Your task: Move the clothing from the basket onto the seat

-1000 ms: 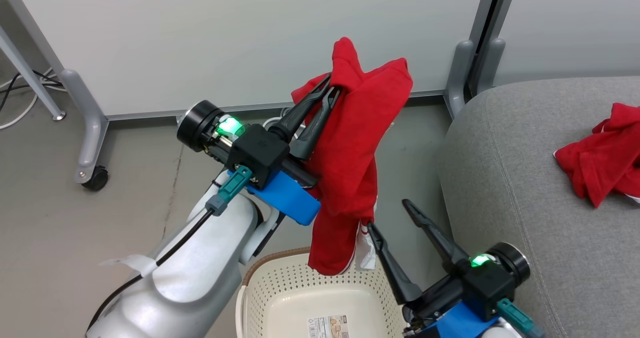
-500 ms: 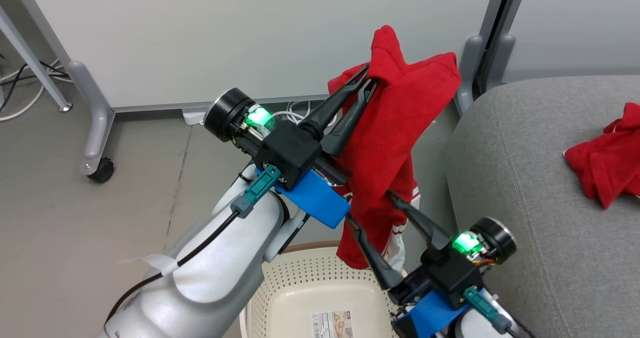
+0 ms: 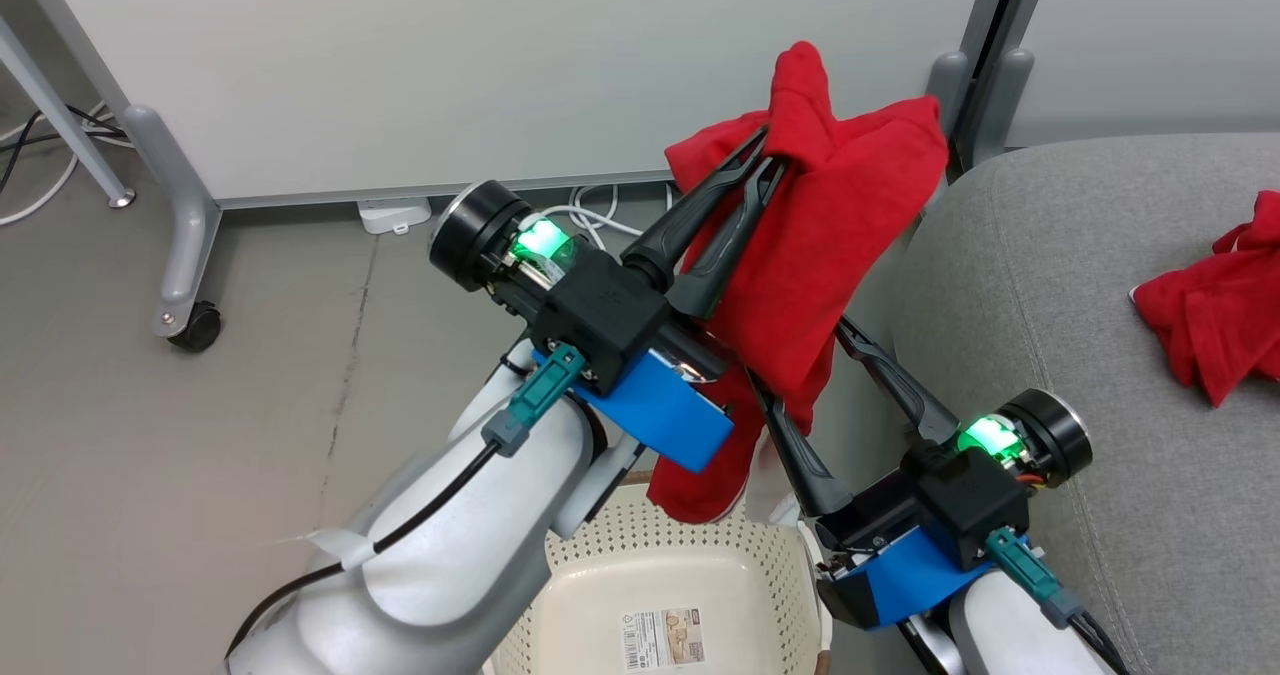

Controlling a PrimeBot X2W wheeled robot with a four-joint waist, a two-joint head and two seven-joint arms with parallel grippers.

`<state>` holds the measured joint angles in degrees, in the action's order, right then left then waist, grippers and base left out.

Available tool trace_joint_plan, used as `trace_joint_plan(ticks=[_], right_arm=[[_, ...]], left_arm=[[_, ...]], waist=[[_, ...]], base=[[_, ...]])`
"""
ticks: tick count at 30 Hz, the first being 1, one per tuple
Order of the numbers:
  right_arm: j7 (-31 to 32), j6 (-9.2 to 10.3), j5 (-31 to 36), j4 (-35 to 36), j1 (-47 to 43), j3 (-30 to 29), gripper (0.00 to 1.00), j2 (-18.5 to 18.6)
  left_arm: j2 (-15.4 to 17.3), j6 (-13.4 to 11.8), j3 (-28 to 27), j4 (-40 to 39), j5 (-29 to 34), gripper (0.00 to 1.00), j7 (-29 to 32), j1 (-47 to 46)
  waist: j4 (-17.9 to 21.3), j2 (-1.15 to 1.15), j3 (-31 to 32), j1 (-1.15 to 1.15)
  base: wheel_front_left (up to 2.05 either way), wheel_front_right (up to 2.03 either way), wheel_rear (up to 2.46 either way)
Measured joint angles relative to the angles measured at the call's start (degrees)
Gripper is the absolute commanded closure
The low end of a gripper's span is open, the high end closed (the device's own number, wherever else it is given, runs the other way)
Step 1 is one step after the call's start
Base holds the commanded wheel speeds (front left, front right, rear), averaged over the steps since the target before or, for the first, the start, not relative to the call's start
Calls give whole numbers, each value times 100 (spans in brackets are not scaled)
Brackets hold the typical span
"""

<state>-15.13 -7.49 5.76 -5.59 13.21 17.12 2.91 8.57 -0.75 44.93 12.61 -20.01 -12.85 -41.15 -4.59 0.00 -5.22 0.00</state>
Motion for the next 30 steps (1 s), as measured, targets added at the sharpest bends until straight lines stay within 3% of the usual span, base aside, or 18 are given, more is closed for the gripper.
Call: trace_joint_plan(ticks=[14, 15, 16, 30], right_arm=[[0, 0, -199, -437, 272, -81, 0, -2], [0, 0, -200, -436, 272, -108, 54, -2], [0, 0, -201, -428, 272, -149, 100, -2], [0, 0, -409, -383, 240, -237, 100, -1]], left_arm=[[-70, -138, 76, -497, -16, 100, 123, 7], [-58, -163, 76, -501, -20, 100, 134, 11], [-53, -175, 76, -505, -24, 100, 140, 21], [-35, -199, 179, -520, -105, 100, 132, 114]], waist=[[-118, 0, -76, 0], [-117, 0, -71, 0], [-115, 0, -66, 0], [-80, 0, -8, 0]], base=[[0, 0, 0], [0, 0, 0], [0, 0, 0], [0, 0, 0]])
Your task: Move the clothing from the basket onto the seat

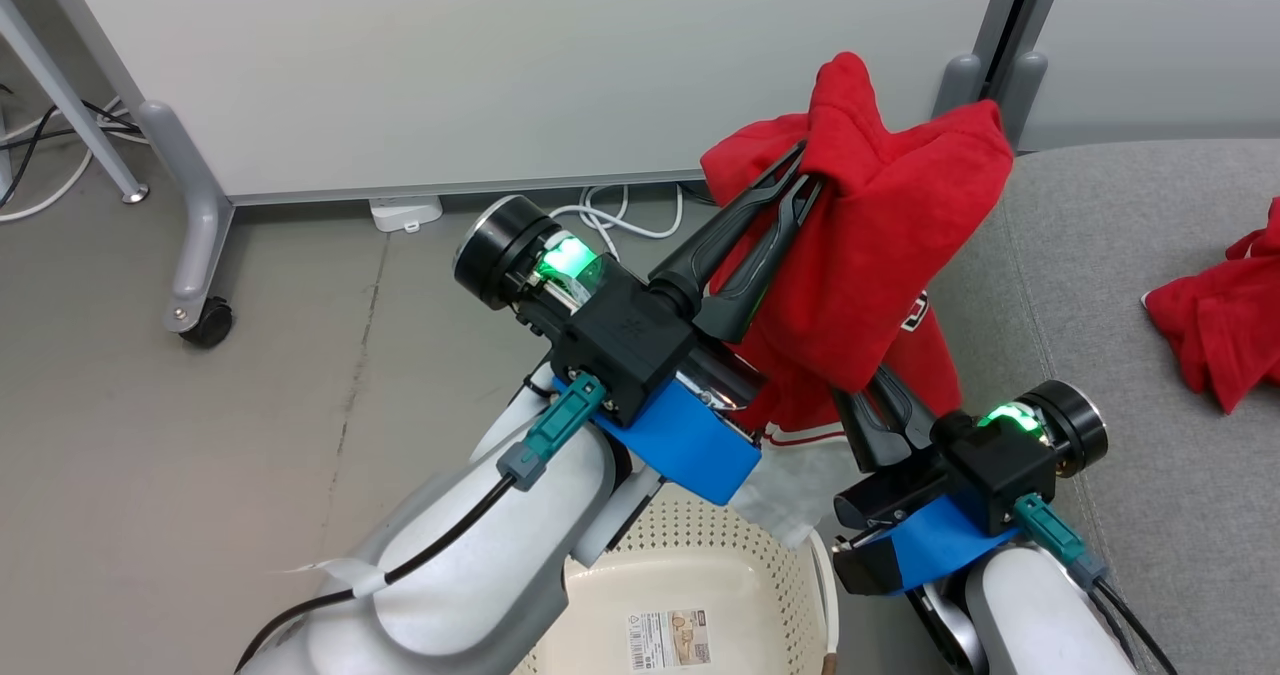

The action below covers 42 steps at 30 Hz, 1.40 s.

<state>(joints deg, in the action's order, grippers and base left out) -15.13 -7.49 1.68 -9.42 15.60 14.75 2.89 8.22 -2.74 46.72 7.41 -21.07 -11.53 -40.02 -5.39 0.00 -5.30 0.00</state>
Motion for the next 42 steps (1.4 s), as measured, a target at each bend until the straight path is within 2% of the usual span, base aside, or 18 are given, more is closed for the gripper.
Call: trace_joint_plan(ticks=[20, 21, 22, 23, 42], right_arm=[[0, 0, -143, 5, -59, 157, 100, 0], [0, 0, -144, 14, -59, 160, 100, 0], [0, 0, -145, 21, -59, 165, 100, 0], [0, 0, -158, 30, -59, 168, 100, 0], [1, 0, -201, 89, -60, 177, 100, 0]], left_arm=[[42, -52, 69, 107, -55, 100, -24, 10], [44, -82, 65, 113, -54, 66, -26, 10], [48, -83, 67, 122, -51, 10, -27, 9], [49, -87, 70, 129, -51, 0, -35, 9], [153, -135, 99, 178, -46, 0, -101, -10]], waist=[[31, 0, 35, 0], [31, 0, 32, 0], [31, 0, 28, 0], [30, 0, 24, 0], [69, 0, -87, 0]], base=[[0, 0, 0], [0, 0, 0], [0, 0, 0], [0, 0, 0], [0, 0, 0]])
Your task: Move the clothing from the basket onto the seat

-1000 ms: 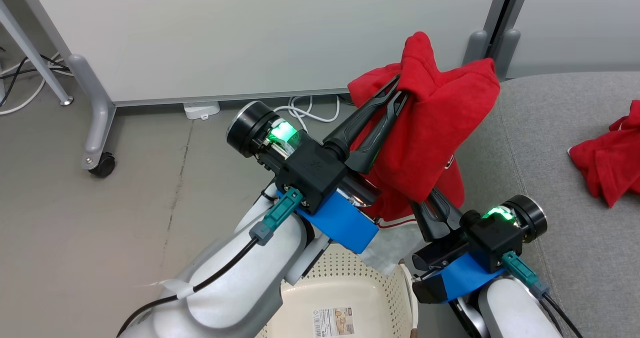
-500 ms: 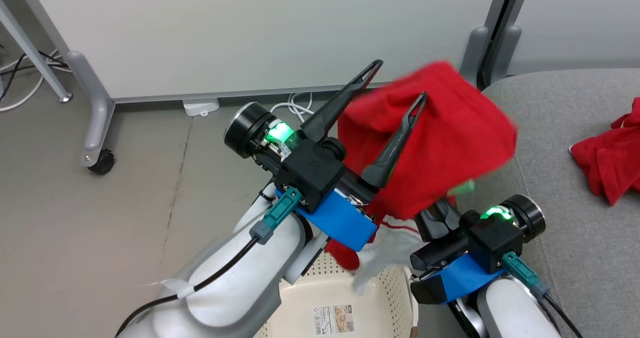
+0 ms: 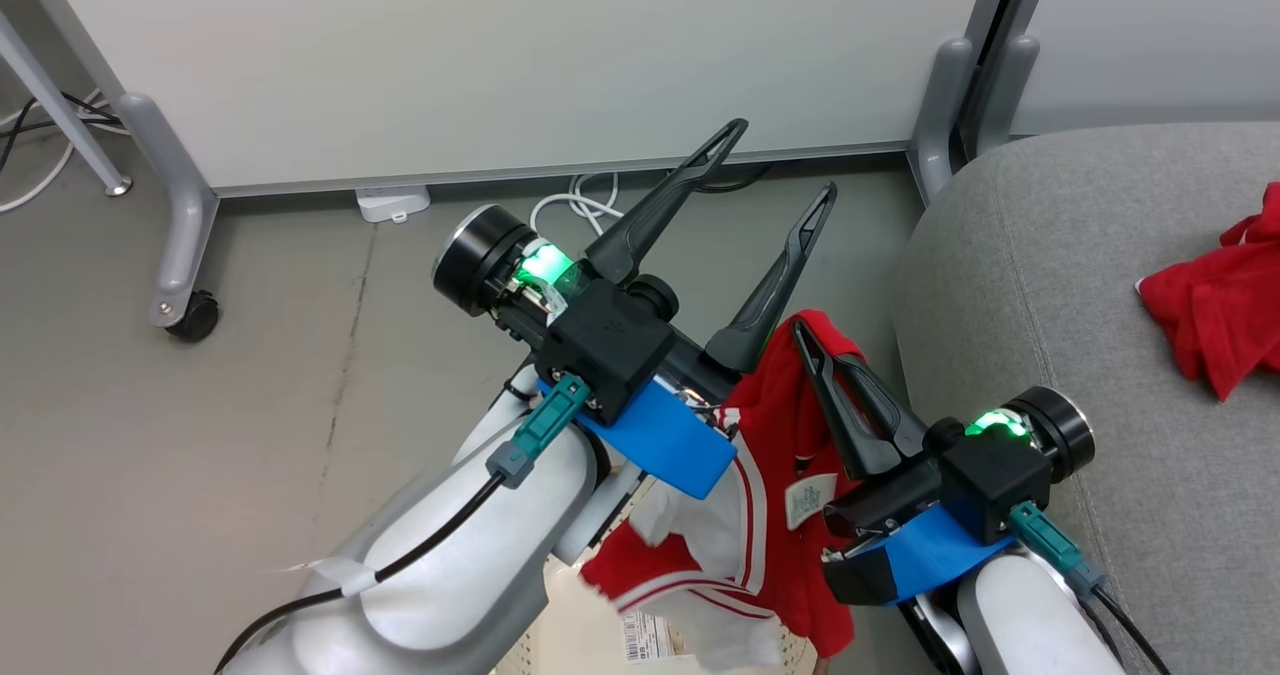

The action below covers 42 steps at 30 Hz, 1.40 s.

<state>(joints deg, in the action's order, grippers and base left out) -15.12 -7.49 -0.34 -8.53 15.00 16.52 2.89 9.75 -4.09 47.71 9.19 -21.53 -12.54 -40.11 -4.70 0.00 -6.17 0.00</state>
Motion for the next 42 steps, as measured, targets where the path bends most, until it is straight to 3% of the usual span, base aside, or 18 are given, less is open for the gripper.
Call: trace_joint_plan(ticks=[12, 42], right_arm=[[0, 0, 99, 121, -34, -172, 100, -1], [0, 0, 324, 923, -398, -1462, 100, 168]], left_arm=[[186, -14, 100, 46, 0, 0, 10, 51], [452, 102, 525, 321, 42, 0, 1, 364]], waist=[[313, 0, -130, 0], [1900, 0, -807, 0]], base=[[0, 0, 0], [0, 0, 0]])
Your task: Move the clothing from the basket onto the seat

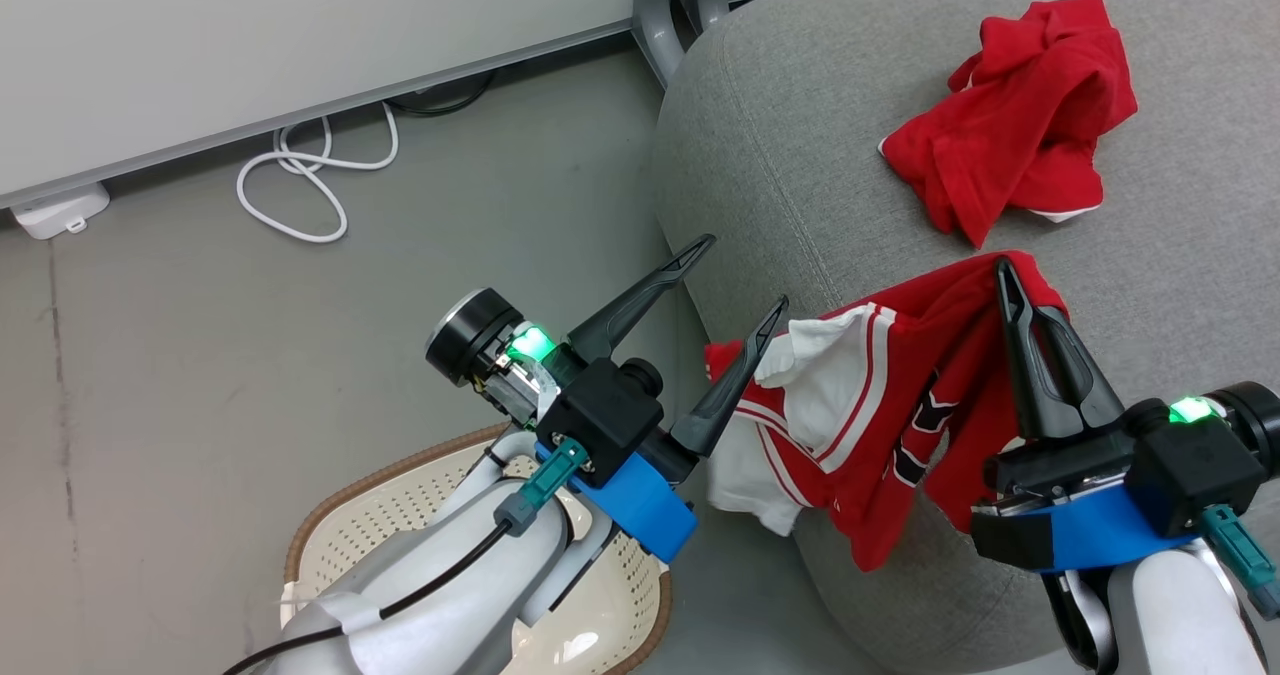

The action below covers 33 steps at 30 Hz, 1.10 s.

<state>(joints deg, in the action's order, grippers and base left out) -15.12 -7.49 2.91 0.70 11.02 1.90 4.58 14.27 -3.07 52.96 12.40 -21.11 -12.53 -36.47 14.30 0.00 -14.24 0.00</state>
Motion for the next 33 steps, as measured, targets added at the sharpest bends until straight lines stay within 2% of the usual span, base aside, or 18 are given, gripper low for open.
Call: trace_joint_plan(ticks=[8, 16, 21, 25, 33], right_arm=[[0, 0, -138, 68, 199, -158, 100, 69], [0, 0, -325, 219, 1417, -491, 100, 476], [-1, 0, -349, 192, 2504, -780, 100, 950], [-1, 0, -400, 1, 3488, -1252, 100, 1339], [-2, 0, -303, -728, 5057, -1540, 100, 2428]], left_arm=[[15, 0, 27, 58, -47, 0, -68, 66], [140, -45, -25, -13, -23, 0, -64, -26], [176, -42, -31, -85, 56, 0, -25, -254], [202, 3, -29, -104, 115, 0, 8, -428], [167, 59, 13, -62, 207, 0, -21, -710]], waist=[[-23, 0, 51, 1], [-89, 0, -302, 0], [-149, 0, -723, 0], [-230, 0, -1097, 0], [-549, 0, -1647, 0]], base=[[0, 0, 0], [0, 0, 0], [0, 0, 0], [0, 0, 0], [0, 0, 0]])
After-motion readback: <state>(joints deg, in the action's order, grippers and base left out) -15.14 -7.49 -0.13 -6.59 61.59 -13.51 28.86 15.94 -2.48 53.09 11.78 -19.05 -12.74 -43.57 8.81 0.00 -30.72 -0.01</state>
